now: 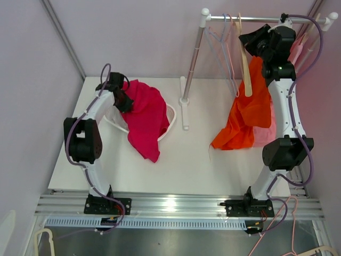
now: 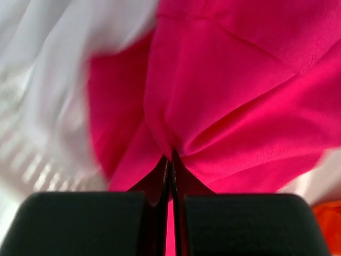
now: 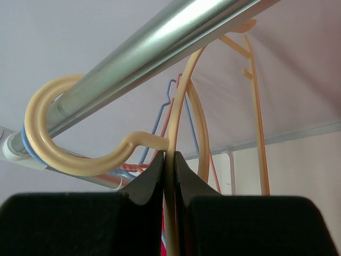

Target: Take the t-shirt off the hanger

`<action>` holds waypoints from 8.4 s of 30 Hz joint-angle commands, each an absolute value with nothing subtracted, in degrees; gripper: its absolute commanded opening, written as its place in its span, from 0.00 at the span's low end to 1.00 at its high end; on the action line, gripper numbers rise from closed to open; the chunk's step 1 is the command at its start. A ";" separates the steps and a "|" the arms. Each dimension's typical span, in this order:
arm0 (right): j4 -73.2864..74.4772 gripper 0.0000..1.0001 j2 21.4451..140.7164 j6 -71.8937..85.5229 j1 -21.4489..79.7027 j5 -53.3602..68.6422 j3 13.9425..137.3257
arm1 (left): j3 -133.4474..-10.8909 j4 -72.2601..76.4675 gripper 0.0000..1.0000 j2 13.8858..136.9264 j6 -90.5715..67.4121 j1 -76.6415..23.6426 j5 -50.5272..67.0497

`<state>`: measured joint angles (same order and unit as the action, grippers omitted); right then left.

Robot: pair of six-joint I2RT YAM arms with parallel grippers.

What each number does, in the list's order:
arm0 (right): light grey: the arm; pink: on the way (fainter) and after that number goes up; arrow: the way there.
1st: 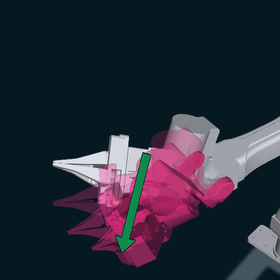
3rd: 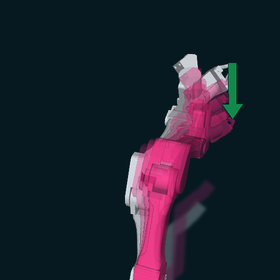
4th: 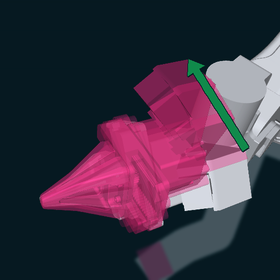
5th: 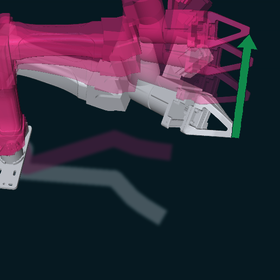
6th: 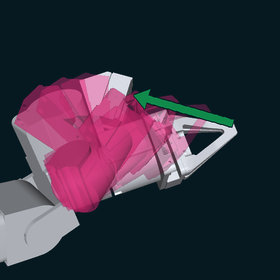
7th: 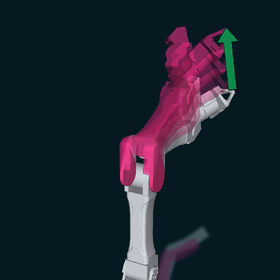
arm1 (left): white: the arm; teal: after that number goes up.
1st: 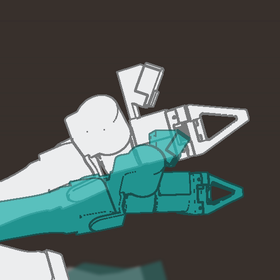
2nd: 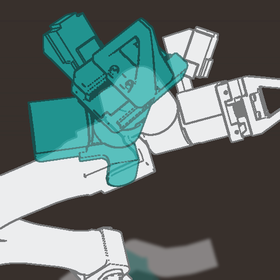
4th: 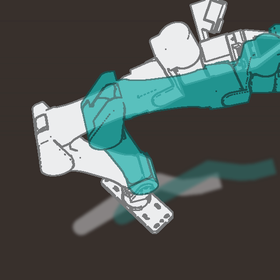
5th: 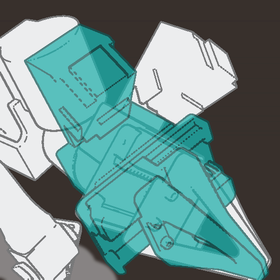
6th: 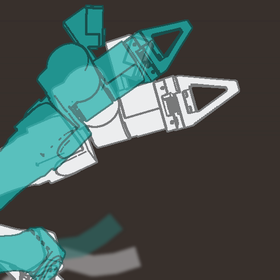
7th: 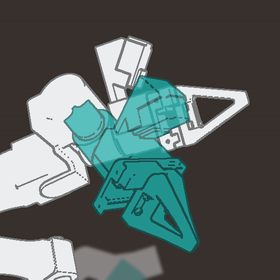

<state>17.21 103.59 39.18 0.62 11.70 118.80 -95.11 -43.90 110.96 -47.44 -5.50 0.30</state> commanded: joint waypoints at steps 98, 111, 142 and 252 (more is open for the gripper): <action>37.88 0.00 95.81 19.51 -6.16 -2.82 130.47 | -84.64 -17.68 1.00 72.25 -12.13 -59.14 -24.88; 41.21 0.00 70.49 27.59 10.70 -22.40 103.01 | -61.98 21.31 1.00 72.94 4.91 -78.13 -14.60; 62.91 0.00 78.91 29.00 14.06 -20.75 115.82 | -52.22 45.26 0.01 81.74 14.49 -98.16 -13.00; 38.58 0.69 93.35 12.31 3.25 -32.99 128.41 | -73.65 -29.00 1.00 67.16 -43.25 -29.08 -19.15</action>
